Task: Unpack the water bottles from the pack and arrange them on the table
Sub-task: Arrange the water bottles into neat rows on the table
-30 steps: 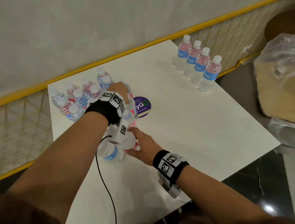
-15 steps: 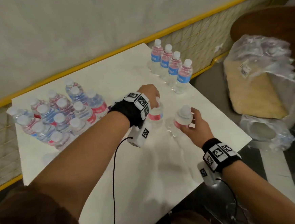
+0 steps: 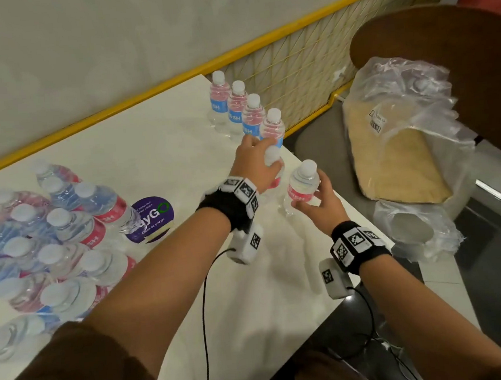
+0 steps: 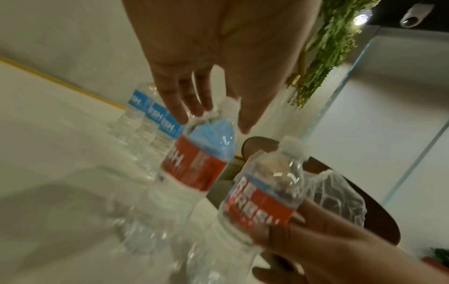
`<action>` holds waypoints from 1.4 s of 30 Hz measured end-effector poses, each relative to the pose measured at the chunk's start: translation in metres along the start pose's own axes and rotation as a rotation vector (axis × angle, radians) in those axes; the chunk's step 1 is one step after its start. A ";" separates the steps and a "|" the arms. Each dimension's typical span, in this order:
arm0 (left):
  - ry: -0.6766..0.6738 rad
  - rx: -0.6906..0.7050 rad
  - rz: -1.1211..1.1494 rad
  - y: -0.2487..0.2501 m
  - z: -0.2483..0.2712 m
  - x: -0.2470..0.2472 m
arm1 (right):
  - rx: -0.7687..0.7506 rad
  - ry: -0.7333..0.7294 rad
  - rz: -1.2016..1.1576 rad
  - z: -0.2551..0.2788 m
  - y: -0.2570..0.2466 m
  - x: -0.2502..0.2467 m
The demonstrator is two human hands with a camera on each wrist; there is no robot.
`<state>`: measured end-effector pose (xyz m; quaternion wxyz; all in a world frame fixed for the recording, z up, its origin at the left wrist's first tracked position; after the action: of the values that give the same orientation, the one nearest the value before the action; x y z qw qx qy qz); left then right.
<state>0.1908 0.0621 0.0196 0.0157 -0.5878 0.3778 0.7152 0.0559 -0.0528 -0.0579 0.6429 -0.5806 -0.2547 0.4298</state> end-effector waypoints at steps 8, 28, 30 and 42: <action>-0.049 -0.102 0.158 -0.021 -0.007 0.029 | 0.022 0.052 -0.043 -0.009 0.018 -0.003; -0.139 -0.131 0.388 -0.063 -0.006 0.118 | 0.073 0.062 -0.049 -0.009 0.055 0.005; -0.197 -0.089 0.338 -0.063 -0.014 0.121 | 0.089 0.069 0.023 -0.009 0.058 0.000; -0.148 -0.125 0.348 -0.057 -0.019 0.133 | 0.166 0.152 0.008 -0.020 0.080 -0.013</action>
<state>0.1927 0.0361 -0.1242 -0.1172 -0.4594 0.4263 0.7704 0.0450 -0.0779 -0.1372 0.7046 -0.5573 -0.1663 0.4065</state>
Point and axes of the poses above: each hand's wrist, its own z-axis away from the middle knuckle, its own x-axis out of the palm, y = z × x, the point moved 10 cm from there along -z, towards the middle knuckle, and after that the axes turned 11 degrees about -z, right-handed, at the moved point
